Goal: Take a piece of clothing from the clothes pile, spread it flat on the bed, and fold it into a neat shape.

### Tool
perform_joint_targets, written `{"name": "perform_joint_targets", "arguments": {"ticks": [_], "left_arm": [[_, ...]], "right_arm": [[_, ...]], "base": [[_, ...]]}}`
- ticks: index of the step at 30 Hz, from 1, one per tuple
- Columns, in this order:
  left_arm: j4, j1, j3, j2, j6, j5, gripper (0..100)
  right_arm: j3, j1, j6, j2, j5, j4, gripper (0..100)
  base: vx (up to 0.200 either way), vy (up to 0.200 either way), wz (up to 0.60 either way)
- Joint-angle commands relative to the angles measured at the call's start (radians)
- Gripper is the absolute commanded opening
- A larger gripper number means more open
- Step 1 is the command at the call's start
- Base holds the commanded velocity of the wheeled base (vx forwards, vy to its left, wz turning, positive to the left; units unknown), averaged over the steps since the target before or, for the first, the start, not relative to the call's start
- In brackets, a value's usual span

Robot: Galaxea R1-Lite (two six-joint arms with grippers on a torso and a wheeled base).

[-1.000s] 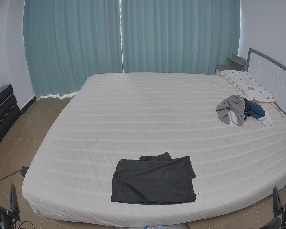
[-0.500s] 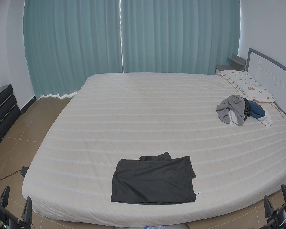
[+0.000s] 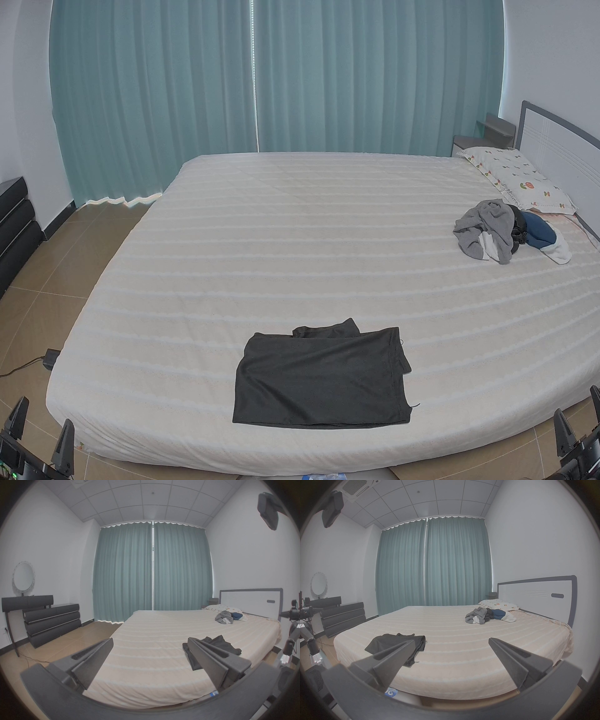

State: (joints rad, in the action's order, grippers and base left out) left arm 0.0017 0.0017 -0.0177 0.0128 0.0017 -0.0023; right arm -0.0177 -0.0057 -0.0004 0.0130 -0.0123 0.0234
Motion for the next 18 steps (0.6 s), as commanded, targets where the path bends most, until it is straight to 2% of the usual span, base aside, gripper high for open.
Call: {"name": "perform_joint_targets", "arguments": {"ticks": [1,18], "left_arm": [[0.001,0.000,0.015,-0.013,0.003,-0.008,100],[0.001,0.000,0.016,-0.013,0.004,-0.007,100]], "right_arm": [[0.008,0.000,-0.001,-0.008,0.000,0.000,100],[0.008,0.003,0.013,-0.008,0.000,-0.005,100]], "base": [[0.000,0.000,0.00],[0.000,0.000,0.00]]}}
